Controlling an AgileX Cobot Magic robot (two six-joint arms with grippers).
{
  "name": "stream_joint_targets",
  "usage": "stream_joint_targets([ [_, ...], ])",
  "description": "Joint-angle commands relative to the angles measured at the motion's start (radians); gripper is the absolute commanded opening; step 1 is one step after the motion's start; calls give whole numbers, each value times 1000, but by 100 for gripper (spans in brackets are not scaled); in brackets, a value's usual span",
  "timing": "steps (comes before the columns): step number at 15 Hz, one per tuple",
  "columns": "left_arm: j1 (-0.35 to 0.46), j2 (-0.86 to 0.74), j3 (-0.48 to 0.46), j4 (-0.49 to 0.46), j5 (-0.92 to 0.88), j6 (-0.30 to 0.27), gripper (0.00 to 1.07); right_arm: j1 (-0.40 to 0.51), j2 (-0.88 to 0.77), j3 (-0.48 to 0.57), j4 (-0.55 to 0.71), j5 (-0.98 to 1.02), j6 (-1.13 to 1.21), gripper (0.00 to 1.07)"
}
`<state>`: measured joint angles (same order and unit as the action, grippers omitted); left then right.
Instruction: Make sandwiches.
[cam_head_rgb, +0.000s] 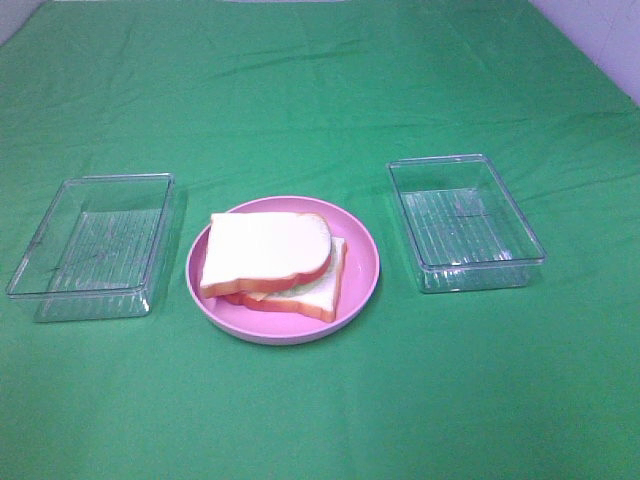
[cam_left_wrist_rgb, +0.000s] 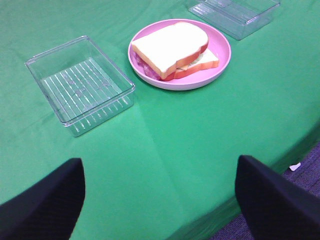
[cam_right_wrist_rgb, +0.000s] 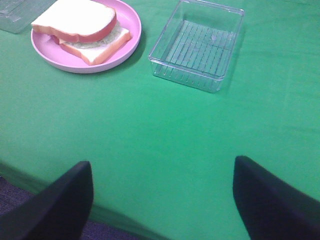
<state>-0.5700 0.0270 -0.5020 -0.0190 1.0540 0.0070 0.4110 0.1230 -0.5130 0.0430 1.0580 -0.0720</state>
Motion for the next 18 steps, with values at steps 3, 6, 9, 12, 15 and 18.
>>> stream_joint_targets([
  [3,-3,-6,2,-7,-8,3,78,-3,-8,7,-1,1,-8,74],
  [6,106,-6,2,-7,-8,3,78,-39,-8,7,4,1,-8,74],
  [9,278,-6,2,-7,-8,3,78,-167,-8,7,4,1,-8,74],
  [12,461,-6,2,-7,-8,3,78,-365,-9,7,4,1,-8,74],
  [15,541,-7,2,-7,-8,3,78,-457,-9,7,4,1,-8,74],
  [18,557,-20,2,-7,-8,3,78,-457,-23,7,8,1,-8,74],
])
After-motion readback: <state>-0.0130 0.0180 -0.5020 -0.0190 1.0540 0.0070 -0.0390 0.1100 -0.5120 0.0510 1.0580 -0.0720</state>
